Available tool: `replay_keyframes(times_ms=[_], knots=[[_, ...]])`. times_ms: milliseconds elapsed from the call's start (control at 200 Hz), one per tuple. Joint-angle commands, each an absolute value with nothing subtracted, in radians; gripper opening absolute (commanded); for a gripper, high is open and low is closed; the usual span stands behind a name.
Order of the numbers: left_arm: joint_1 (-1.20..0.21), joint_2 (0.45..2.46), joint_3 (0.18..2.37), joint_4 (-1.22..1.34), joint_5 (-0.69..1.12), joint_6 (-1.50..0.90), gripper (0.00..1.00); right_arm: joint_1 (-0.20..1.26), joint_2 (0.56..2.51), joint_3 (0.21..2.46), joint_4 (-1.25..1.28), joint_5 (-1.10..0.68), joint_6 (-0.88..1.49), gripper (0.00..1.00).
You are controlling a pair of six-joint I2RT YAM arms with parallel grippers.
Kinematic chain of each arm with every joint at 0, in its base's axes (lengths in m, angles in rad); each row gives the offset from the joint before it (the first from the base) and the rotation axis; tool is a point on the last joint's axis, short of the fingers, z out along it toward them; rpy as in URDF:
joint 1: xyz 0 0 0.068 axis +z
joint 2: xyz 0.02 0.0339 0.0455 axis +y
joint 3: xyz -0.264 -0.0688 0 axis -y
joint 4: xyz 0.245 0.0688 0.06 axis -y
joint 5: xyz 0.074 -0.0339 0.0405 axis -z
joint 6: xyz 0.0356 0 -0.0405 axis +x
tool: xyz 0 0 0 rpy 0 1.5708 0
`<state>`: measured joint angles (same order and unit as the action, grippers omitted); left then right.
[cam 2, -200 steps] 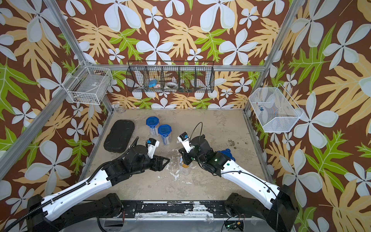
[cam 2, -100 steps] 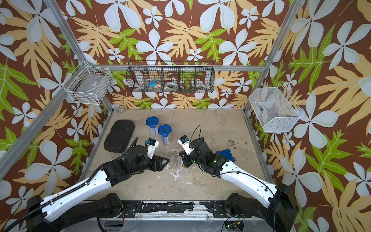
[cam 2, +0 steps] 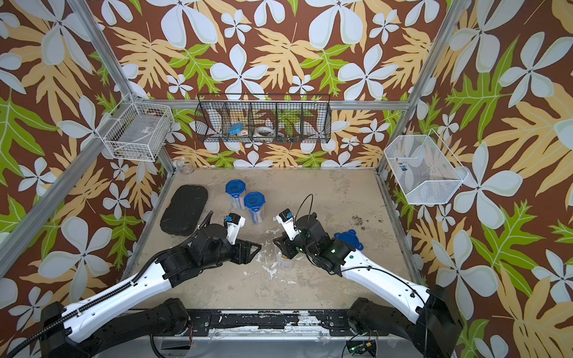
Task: Pack away toiletry kits
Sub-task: Place the toiletry item into the container, then pick up the lid from the center of the board.
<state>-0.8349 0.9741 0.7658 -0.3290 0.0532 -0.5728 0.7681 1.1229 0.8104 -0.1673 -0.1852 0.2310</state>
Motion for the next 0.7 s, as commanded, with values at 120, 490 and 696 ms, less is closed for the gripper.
replay_keyframes(times_ms=[120,490,696], knots=[[-0.833,1.01,0.813,-0.349,0.064,-0.533,0.78,0.765,1.08,0.95,-0.337,-0.044,0.237,0.72],[-0.832,1.103,0.927,-0.3,0.205,-0.496,1.0,-0.041,1.15,0.976,-0.69,-0.13,0.221,1.0],[-0.833,1.129,0.955,-0.258,0.275,-0.483,1.0,-0.143,1.309,0.966,-0.659,-0.045,0.186,1.0]])
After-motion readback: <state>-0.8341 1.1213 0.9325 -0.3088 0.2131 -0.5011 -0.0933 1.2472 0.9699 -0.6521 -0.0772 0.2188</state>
